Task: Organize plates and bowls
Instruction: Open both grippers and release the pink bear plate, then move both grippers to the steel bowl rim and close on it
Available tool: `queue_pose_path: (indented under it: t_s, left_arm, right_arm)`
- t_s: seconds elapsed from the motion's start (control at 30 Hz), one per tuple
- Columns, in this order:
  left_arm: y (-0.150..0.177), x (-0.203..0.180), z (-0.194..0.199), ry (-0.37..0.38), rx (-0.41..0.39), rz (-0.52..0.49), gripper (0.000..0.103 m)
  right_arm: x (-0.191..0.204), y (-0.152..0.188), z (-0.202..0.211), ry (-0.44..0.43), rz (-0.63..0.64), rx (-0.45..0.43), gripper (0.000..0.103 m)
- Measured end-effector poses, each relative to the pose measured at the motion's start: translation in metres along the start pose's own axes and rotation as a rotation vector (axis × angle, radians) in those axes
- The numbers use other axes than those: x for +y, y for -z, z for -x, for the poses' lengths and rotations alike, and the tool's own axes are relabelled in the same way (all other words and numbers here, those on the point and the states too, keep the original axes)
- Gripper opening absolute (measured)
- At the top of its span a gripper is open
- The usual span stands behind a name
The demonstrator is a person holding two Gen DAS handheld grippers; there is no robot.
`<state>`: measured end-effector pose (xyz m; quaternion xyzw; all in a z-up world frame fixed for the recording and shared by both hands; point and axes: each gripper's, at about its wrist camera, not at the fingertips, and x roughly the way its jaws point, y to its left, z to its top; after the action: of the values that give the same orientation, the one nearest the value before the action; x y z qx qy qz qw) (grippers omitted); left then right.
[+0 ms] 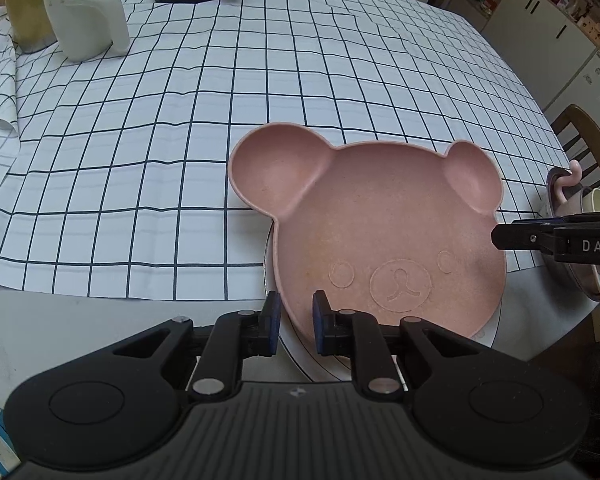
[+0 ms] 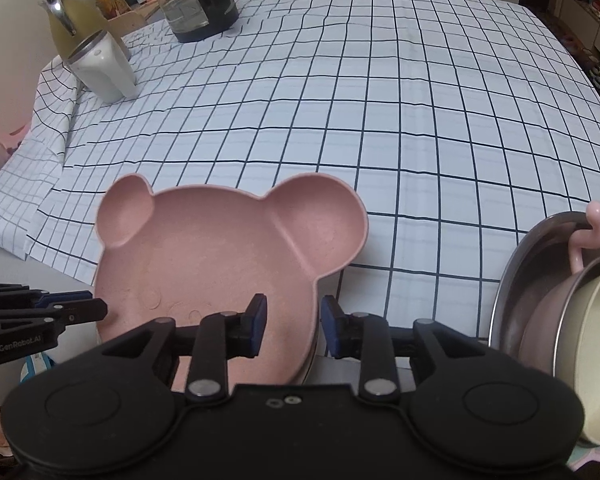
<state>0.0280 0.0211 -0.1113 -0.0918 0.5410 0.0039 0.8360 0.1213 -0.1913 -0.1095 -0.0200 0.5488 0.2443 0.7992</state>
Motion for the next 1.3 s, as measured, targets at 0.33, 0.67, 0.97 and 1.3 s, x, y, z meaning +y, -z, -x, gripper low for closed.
queue_pose_path:
  t_s: [0.33, 0.67, 0.97, 1.3]
  left_arm:
    - [0.008, 0.002, 0.012, 0.016, -0.073, 0.008, 0.067]
    - [0.005, -0.015, 0.031, 0.018, -0.169, -0.052, 0.067]
    - [-0.006, -0.058, 0.052, 0.117, -0.293, -0.139, 0.077]
    - [-0.024, -0.142, 0.038, 0.176, -0.302, -0.203, 0.078]
  right_arm:
    - [0.004, 0.015, 0.012, 0.016, -0.007, -0.037, 0.052]
    - [-0.002, 0.032, 0.039, 0.025, -0.035, -0.102, 0.076]
    - [-0.018, 0.034, 0.085, 0.055, -0.060, -0.222, 0.091]
    - [-0.079, 0.044, 0.129, 0.100, -0.115, -0.299, 0.097]
